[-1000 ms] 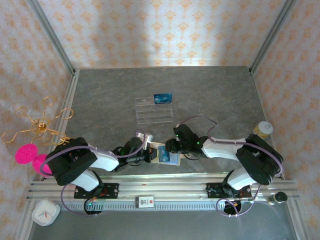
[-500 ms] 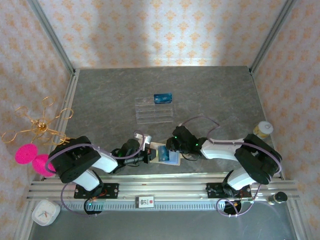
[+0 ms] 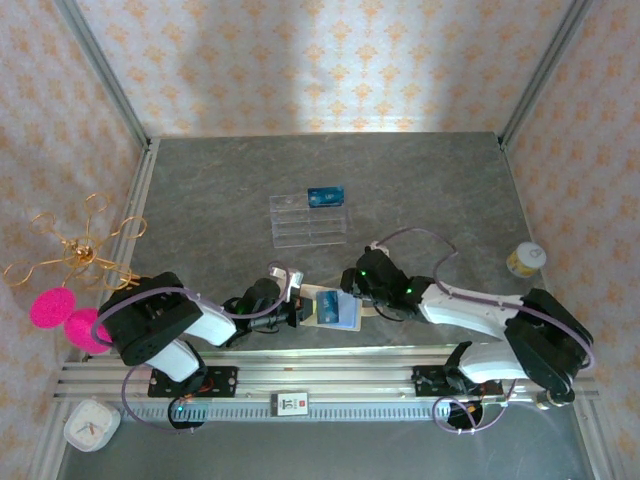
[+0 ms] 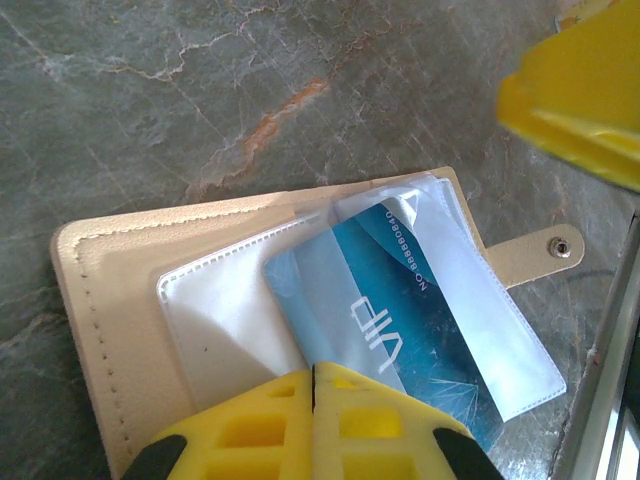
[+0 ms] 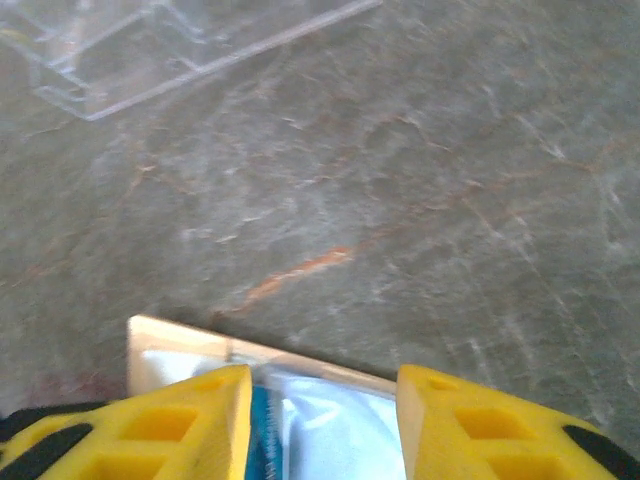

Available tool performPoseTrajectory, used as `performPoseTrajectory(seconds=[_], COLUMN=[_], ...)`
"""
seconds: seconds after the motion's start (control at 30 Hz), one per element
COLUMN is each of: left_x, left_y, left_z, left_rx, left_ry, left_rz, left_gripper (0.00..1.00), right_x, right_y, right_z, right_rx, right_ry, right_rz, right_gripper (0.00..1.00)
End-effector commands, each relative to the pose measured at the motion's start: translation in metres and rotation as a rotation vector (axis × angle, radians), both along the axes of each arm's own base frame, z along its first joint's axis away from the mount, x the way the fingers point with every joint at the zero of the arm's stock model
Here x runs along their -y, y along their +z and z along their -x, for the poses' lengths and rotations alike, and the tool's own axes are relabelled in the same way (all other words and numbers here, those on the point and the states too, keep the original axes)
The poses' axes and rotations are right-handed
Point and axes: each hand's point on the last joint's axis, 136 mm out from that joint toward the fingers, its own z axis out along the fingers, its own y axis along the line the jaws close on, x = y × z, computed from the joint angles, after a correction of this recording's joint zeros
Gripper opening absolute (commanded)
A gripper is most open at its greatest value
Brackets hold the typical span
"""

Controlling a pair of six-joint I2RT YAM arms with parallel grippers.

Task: Take the credit cards out of the card holder

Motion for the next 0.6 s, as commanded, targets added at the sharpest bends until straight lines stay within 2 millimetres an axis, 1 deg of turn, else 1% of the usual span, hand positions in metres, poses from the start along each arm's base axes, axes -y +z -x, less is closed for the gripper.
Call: performPoseTrajectory(seconds=[0.0, 0.07, 0.13, 0.43, 0.5, 0.57], left_x=[-0.021, -0.022, -0.022, -0.023, -0.023, -0.02], left_y=[-0.049, -0.05, -0.05, -0.049, -0.049, -0.048], left_z=[0.032, 0.032, 0.032, 0.032, 0.033, 0.033], left_rx=[-0.158, -0.158, -0.158, -0.155, -0.156, -0.155], left_ry=[-0.035, -0.03, -0.03, -0.03, -0.033, -0.042], left_rz=[-0.171, -0.172, -0.172, -0.175, -0.171, -0.164], left_gripper=[0.0, 0.0, 0.0, 0.0, 0.0, 0.0], right_x=[-0.028, -0.044, -0.054, -0.039, -0.041, -0.05], right_y=[0.015, 0.015, 0.009, -0.036, -0.042, -0.041], right_z=[0.014, 0.023, 0.029, 0.021, 0.023, 0.026], right_rx=[-0.021, -0.043, -0.072, -0.14, -0.158, -0.159], right_ry=[0.161, 0.23, 0.271, 0.184, 0.192, 0.226], right_rz=[-0.067, -0.094, -0.111, 0.031, 0.026, -0.018], right_gripper=[0.39, 0.36, 0.35, 0.35, 0.35, 0.35])
